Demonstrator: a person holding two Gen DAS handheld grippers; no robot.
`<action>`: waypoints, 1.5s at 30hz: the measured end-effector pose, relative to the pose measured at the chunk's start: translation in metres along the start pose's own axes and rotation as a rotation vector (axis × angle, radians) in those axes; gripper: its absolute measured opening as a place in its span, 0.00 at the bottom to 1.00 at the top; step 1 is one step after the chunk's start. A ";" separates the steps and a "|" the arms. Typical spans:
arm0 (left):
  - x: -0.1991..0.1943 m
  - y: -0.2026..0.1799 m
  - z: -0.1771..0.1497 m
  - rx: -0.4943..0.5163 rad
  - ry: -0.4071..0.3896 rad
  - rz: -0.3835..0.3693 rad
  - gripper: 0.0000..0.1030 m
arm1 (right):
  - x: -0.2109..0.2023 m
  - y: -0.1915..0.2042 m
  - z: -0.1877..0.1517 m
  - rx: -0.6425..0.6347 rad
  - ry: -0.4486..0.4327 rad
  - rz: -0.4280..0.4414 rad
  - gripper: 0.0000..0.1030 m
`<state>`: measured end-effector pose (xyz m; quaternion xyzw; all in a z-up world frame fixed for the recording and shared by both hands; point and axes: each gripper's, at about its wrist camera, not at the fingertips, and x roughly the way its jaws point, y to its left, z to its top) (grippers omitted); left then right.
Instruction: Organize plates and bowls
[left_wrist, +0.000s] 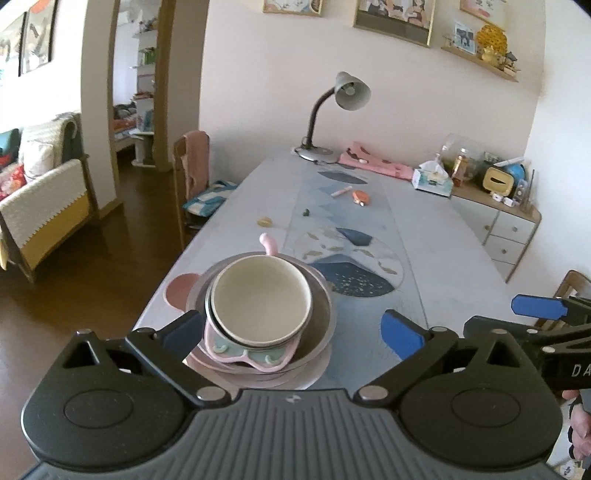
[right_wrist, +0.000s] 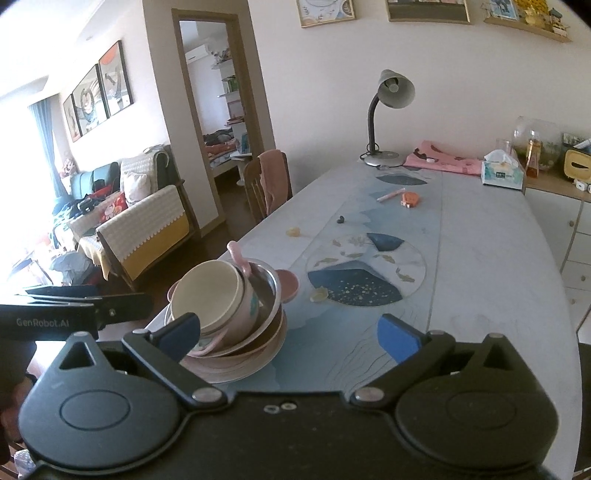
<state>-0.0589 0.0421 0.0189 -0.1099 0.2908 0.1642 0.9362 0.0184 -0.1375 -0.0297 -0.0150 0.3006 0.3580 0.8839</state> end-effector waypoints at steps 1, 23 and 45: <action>-0.002 0.001 0.000 -0.002 -0.002 0.008 1.00 | 0.000 0.003 0.000 -0.007 -0.001 0.007 1.00; -0.022 0.013 -0.007 -0.045 -0.001 0.130 1.00 | 0.001 0.031 0.003 -0.031 -0.012 0.042 1.00; -0.028 0.016 -0.009 -0.046 -0.012 0.103 1.00 | 0.004 0.036 0.004 -0.018 -0.020 0.016 1.00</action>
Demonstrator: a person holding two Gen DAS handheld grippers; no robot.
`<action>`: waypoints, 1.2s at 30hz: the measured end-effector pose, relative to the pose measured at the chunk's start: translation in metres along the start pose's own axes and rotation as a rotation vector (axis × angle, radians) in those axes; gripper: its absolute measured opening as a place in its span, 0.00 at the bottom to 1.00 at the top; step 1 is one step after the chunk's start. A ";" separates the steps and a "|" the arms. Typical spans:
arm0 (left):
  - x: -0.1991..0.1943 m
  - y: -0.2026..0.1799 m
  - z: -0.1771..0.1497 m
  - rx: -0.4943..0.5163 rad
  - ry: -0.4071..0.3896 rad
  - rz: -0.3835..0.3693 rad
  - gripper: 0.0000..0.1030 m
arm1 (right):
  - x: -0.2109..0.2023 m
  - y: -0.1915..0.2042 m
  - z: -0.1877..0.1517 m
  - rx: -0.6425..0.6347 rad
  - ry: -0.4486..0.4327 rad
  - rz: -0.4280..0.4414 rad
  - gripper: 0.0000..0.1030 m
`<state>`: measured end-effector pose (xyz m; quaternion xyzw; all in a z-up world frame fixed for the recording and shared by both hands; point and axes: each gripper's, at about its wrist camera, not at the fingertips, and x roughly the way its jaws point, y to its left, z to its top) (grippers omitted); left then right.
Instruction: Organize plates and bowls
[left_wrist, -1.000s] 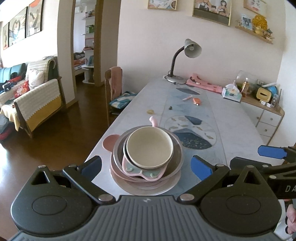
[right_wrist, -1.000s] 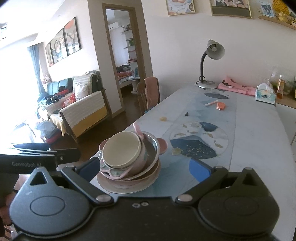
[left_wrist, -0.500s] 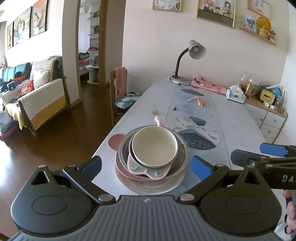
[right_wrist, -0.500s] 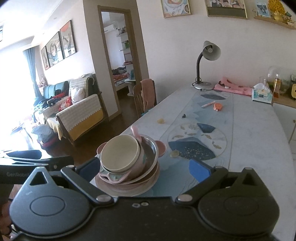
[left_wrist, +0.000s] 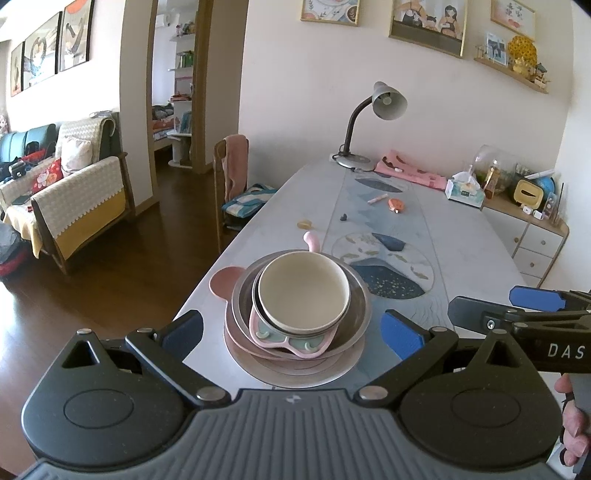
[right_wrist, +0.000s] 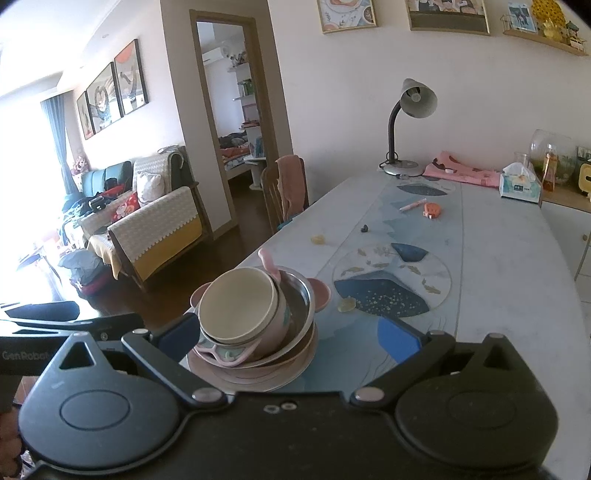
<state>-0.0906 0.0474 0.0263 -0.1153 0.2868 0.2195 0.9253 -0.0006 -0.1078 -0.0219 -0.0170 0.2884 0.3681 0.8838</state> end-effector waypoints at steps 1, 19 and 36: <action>0.000 0.001 0.000 -0.003 0.002 -0.002 1.00 | 0.000 0.001 0.000 -0.001 0.000 -0.001 1.00; 0.003 0.003 0.002 -0.006 -0.002 -0.006 1.00 | 0.007 0.003 0.003 0.002 0.005 -0.009 1.00; 0.008 0.010 0.009 0.002 -0.029 -0.006 1.00 | 0.016 0.009 0.007 -0.007 -0.017 -0.018 1.00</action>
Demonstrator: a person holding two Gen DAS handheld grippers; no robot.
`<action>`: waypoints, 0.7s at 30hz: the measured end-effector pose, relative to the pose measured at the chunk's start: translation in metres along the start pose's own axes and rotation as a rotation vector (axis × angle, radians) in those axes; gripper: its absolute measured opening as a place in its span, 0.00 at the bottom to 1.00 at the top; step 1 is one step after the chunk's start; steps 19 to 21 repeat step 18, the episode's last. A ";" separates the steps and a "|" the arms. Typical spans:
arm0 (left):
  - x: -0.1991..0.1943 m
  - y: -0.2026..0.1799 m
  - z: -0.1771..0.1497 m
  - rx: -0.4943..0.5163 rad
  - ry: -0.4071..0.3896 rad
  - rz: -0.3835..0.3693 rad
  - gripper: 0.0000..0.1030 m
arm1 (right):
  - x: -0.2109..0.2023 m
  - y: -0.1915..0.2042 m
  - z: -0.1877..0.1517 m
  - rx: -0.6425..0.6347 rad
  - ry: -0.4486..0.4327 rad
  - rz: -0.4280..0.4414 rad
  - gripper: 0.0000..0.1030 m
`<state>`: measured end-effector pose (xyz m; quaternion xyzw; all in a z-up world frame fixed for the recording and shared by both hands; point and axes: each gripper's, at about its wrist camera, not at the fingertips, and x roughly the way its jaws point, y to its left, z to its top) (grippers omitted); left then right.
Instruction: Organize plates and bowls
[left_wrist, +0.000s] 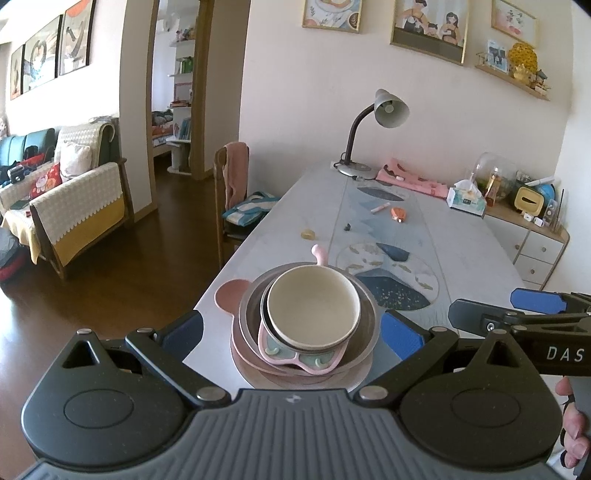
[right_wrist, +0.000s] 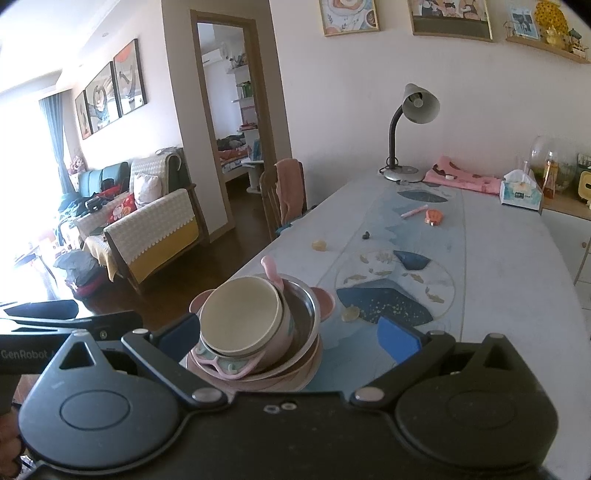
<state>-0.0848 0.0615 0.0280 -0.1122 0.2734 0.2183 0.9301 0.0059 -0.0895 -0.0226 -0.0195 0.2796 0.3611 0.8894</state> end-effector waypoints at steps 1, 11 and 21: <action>0.000 0.000 0.001 0.001 -0.002 0.001 1.00 | 0.000 0.000 0.000 0.000 -0.002 -0.002 1.00; 0.007 0.002 -0.001 -0.012 0.036 -0.008 1.00 | 0.004 0.001 -0.002 0.008 0.019 -0.003 1.00; 0.015 0.007 -0.003 -0.025 0.066 -0.014 1.00 | 0.010 0.000 -0.002 0.011 0.044 -0.001 1.00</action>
